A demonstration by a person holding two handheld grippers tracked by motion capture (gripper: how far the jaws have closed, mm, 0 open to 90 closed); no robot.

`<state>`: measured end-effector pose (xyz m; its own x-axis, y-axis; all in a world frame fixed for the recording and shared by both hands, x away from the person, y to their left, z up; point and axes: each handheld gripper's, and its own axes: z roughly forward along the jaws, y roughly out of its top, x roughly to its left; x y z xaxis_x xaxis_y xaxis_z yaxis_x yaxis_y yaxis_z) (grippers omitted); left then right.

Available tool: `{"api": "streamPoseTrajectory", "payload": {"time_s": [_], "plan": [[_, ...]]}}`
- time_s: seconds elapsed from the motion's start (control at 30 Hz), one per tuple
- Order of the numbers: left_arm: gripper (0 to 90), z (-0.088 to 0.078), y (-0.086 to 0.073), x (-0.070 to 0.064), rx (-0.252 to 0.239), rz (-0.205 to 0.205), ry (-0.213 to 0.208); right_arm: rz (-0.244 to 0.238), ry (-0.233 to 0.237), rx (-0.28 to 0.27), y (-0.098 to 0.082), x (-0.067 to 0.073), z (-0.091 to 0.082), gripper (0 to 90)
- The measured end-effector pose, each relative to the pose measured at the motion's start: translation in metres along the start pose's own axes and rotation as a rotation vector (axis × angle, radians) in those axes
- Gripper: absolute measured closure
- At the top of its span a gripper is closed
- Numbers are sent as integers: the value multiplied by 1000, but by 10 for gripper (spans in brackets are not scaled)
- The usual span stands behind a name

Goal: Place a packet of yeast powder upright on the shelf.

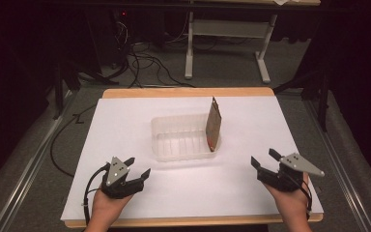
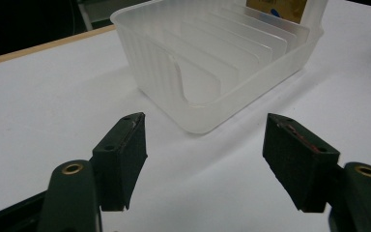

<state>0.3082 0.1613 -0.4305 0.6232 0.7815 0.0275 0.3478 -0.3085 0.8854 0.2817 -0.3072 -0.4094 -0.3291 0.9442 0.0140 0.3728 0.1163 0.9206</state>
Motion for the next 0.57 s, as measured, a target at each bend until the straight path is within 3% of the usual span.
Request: {"api": "streamPoseTrajectory", "payload": {"time_s": [0.1, 0.17, 0.27, 0.37, 0.57], "plan": [[327, 1, 0, -1, 0, -3, -1, 26, 53, 96, -18, -4, 4, 298], [327, 2, 0, -3, 8, 6, -2, -5, 35, 80, -17, -3, 5, 308], [327, 4, 0, -5, 14, 9, -1, 7, 41, 73, -15, -1, 10, 307], [327, 4, 0, -5, 17, 12, -2, -19, 46, 80, -16, 1, 11, 306], [333, 3, 0, -3, 13, -5, 9, 17, 31, 78, -17, -3, 10, 299]]}}
